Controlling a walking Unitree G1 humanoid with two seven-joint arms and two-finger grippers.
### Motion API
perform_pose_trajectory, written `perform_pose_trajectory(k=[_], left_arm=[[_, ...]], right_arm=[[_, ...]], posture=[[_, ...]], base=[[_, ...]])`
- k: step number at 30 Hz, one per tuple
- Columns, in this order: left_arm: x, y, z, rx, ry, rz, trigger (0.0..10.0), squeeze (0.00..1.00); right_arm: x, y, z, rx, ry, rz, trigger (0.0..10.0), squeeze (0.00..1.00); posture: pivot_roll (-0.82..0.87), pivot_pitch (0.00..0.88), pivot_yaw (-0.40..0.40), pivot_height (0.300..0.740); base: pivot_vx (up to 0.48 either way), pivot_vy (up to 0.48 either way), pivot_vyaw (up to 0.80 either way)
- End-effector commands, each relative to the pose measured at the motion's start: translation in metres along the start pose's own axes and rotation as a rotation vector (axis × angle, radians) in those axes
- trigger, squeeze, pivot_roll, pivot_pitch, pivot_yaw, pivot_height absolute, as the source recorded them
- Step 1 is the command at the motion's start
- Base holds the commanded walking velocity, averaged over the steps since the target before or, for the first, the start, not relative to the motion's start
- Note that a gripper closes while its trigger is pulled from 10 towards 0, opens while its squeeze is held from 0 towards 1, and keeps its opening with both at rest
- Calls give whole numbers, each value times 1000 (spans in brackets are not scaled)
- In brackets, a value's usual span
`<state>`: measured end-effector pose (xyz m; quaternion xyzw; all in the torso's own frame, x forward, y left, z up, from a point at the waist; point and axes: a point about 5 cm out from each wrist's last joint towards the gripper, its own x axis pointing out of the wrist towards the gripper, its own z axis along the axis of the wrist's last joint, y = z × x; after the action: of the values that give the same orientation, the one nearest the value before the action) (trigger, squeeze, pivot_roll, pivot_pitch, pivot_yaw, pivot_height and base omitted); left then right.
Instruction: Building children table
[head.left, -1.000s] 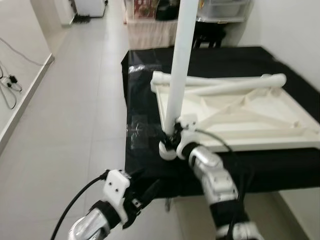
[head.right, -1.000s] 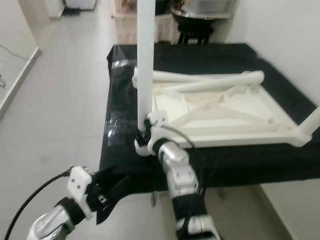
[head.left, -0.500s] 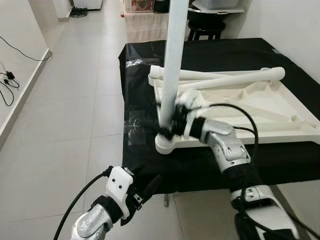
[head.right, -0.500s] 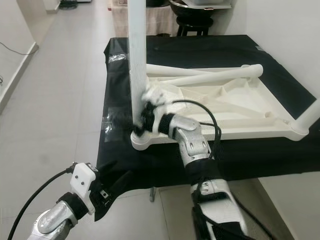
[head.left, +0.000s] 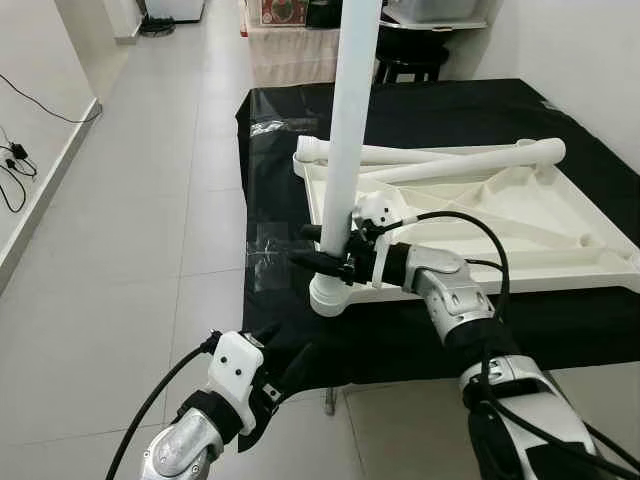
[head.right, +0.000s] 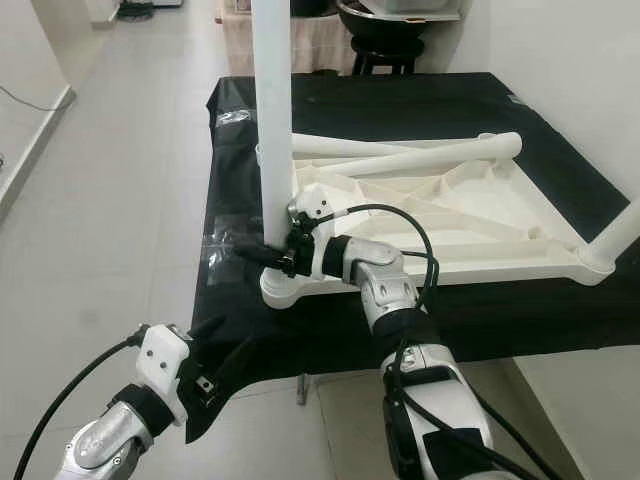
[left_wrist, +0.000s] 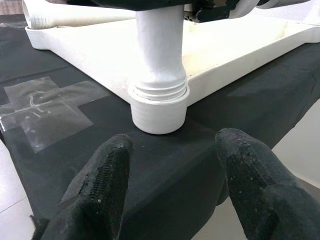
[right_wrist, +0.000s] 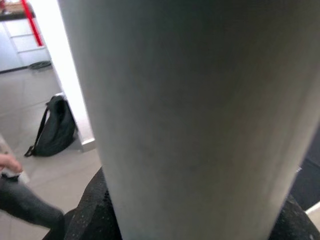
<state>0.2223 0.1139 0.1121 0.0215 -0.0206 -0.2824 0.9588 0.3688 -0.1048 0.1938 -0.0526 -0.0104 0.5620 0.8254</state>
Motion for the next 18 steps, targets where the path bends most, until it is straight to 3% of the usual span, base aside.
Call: perform_pose_trajectory(k=[1,5,8,9,11,12,13,14,15,17,18], left_arm=[[-1,0,-3,7,10,7,10000,0],[-2,0,-3,6,9,7,10000,0],[-3,1,-2,4,8,6,10000,0],[-3,1,-2,4,8,6,10000,0],[-5,1,-1,3,6,6,10000,0],[-6,3,0,3,5,7,10000,0],[-6,3,0,3,5,7,10000,0],[-5,4,1,3,2,6,10000,0],[-5,4,1,3,2,6,10000,0],[-4,4,1,5,1,3,10000,0],[-4,4,1,5,1,3,10000,0]], right_arm=[[-4,2,-12,32,31,25,0,0],[-12,-1,-15,15,48,-24,0,0],[-30,-6,-21,-26,104,-187,0,0],[-30,-6,-21,-26,104,-187,0,0],[-28,-1,-23,-5,93,-426,0,0],[-27,2,-26,59,49,-674,0,0],[-27,2,-26,59,49,-674,0,0],[-14,30,-41,151,31,-835,0,0],[-14,30,-41,151,31,-835,0,0],[7,64,-56,192,42,-739,0,0],[7,64,-56,192,42,-739,0,0]], posture=[[11,104,-44,740],[7,109,-44,740],[0,123,-46,740],[0,123,-46,740],[-7,135,-56,740],[-15,140,-50,740],[-15,140,-50,740],[-7,147,-39,740],[-7,147,-39,740],[-12,142,-28,740],[-12,142,-28,740]], base=[[0,0,0],[0,0,0],[0,0,0],[0,0,0],[0,0,0],[0,0,0],[0,0,0],[0,0,0],[0,0,0],[0,0,0],[0,0,0]])
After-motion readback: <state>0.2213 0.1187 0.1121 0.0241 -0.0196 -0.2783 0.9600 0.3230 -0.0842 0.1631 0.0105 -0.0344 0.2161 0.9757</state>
